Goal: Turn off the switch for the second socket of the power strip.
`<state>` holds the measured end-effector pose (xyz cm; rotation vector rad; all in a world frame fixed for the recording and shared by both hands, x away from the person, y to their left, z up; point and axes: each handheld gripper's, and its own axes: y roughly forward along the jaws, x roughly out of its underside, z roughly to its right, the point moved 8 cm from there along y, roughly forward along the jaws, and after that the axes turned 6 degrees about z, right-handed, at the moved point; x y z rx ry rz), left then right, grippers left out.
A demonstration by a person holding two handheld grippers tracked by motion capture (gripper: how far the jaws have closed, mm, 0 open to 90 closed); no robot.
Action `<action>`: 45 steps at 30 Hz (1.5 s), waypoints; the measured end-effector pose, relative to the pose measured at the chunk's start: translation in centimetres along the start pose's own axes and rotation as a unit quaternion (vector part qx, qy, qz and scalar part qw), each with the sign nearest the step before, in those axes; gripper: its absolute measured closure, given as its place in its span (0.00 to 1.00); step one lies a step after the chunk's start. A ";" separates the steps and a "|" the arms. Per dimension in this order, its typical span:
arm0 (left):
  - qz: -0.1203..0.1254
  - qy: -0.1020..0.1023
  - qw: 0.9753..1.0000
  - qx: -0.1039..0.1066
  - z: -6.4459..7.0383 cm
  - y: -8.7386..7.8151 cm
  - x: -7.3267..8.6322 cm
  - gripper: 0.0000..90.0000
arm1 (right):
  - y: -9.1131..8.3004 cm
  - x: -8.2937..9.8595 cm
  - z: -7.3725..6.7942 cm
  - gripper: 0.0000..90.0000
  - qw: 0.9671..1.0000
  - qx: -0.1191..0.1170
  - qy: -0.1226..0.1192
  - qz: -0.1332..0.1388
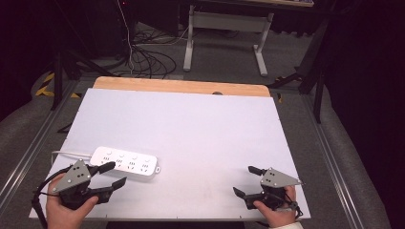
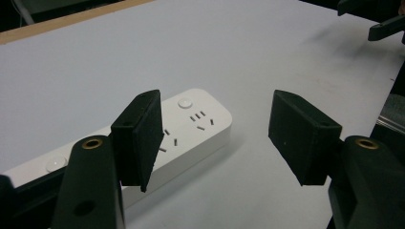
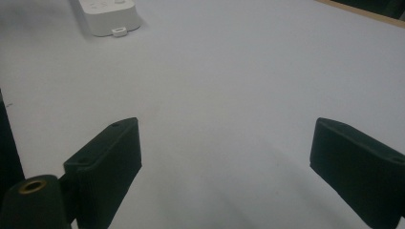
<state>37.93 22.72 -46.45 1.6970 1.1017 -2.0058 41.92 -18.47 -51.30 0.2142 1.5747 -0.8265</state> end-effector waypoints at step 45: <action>-0.029 -0.001 1.000 0.004 -3.8 2.5 -2.7 0.99 | 0.2 0.3 0.0 0.12 1.000 -0.005 0.000 -0.005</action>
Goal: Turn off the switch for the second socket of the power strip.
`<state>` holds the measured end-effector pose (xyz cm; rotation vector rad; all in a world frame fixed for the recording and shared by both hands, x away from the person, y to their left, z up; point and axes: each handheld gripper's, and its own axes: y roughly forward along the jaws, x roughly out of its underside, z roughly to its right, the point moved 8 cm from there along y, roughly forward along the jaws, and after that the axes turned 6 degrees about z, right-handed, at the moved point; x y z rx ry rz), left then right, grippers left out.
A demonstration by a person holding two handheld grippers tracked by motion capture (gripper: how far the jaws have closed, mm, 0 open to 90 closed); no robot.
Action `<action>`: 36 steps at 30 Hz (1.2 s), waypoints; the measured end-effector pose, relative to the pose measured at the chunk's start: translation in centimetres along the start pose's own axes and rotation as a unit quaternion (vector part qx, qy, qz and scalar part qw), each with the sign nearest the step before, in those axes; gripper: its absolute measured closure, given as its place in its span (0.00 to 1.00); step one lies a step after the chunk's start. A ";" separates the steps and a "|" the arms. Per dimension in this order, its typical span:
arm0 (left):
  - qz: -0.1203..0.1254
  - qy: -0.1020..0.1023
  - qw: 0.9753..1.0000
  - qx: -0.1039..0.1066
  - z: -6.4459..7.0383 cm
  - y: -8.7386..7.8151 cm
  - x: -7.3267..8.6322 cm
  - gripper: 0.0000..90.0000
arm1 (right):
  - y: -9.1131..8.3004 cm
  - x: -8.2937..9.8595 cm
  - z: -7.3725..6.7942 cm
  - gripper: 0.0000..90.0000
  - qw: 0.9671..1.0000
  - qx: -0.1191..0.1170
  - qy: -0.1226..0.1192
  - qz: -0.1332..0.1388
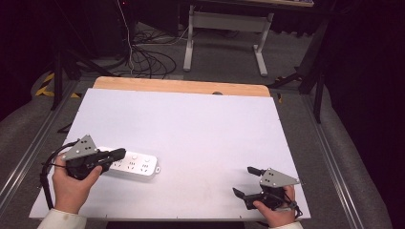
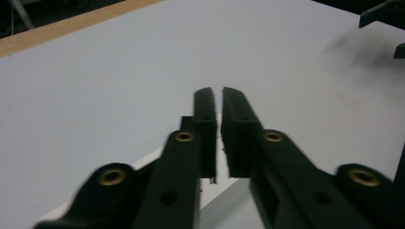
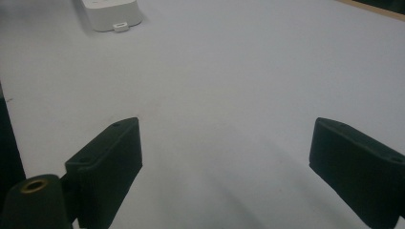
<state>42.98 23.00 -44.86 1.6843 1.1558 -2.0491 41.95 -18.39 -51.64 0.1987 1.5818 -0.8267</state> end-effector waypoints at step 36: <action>-0.144 -0.062 0.986 -0.059 -3.8 3.4 3.2 1.00 | 0.1 0.2 0.1 0.13 1.000 -0.004 0.005 -0.004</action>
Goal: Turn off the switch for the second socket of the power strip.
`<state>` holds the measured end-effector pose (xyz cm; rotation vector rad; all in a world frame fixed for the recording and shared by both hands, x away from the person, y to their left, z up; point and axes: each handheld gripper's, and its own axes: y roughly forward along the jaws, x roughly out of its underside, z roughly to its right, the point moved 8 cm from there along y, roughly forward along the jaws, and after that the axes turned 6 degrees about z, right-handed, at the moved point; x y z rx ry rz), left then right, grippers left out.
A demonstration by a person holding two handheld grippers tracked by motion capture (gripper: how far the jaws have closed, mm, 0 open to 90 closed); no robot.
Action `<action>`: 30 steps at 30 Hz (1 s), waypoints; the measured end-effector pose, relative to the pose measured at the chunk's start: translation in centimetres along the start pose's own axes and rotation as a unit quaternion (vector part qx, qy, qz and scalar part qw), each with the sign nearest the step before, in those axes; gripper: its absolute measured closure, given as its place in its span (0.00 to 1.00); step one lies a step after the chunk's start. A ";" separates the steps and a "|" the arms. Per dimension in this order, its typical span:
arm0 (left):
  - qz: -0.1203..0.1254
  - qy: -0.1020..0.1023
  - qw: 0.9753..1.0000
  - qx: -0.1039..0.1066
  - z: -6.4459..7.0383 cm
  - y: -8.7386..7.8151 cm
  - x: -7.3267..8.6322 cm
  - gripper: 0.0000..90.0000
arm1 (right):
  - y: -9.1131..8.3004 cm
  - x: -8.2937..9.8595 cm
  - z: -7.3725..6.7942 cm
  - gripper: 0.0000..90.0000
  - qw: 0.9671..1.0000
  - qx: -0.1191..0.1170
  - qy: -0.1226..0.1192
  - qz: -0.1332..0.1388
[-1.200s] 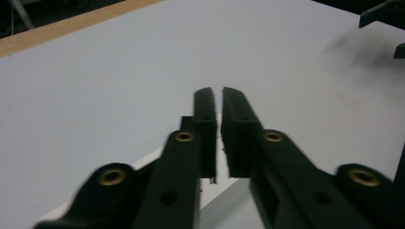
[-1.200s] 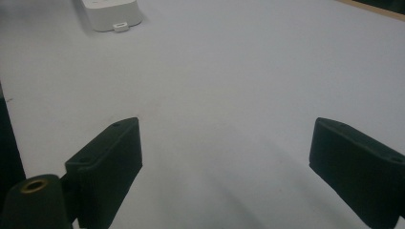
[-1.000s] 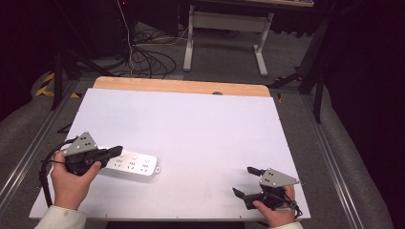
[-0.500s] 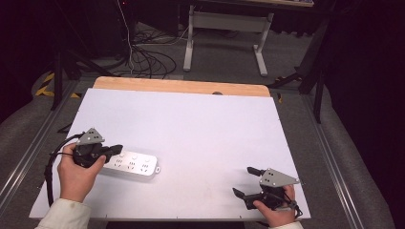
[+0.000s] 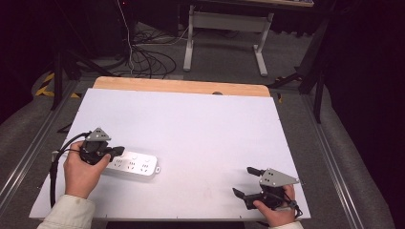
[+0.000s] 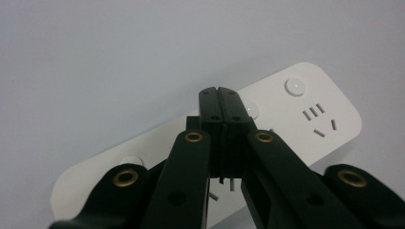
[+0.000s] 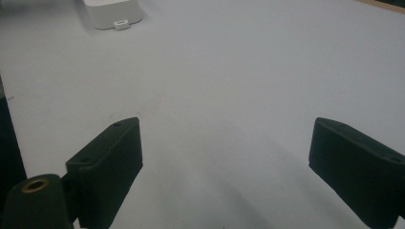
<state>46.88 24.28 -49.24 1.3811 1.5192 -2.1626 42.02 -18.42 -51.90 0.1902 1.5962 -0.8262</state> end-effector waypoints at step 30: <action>-0.031 0.004 0.999 -0.017 -0.8 1.5 1.1 1.00 | 0.0 0.0 -0.1 0.13 1.000 -0.008 0.001 0.004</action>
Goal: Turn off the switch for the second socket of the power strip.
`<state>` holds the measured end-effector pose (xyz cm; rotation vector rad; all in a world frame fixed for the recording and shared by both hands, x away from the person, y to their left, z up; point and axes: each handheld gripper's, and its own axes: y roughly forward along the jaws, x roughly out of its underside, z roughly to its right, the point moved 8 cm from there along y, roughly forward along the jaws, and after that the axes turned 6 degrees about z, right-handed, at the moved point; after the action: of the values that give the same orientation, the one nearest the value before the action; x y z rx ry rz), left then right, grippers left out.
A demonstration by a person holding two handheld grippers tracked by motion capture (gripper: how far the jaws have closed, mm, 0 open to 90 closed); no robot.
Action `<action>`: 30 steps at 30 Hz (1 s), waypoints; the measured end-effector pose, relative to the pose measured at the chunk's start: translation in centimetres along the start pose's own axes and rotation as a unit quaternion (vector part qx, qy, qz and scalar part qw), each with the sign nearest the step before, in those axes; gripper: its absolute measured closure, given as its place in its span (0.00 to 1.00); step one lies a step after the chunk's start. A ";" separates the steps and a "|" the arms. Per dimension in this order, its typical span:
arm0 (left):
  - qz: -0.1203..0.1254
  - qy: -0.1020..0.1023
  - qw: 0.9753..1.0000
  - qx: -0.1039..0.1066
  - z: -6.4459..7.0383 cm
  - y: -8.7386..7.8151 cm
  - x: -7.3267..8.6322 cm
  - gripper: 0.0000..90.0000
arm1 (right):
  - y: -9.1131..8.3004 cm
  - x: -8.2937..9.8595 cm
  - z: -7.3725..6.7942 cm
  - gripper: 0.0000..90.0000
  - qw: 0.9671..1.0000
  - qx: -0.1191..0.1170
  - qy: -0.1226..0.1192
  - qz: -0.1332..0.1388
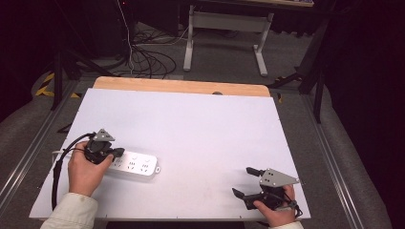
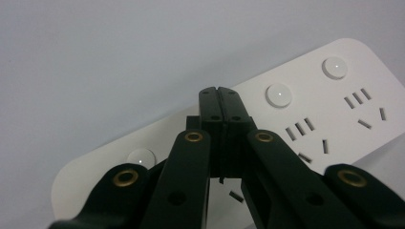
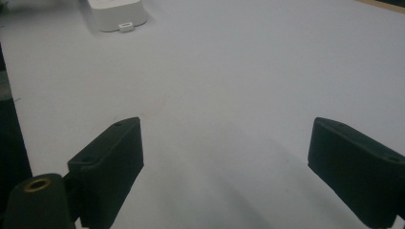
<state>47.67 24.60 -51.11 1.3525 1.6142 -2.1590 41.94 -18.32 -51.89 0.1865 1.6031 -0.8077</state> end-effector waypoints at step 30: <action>0.007 0.015 1.000 -0.003 -0.1 0.3 0.2 1.00 | 0.0 0.0 0.0 0.13 1.000 0.000 0.001 0.000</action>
<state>47.78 24.62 -51.48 1.3960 1.6144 -2.1352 41.91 -18.31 -51.89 0.1882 1.6056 -0.8073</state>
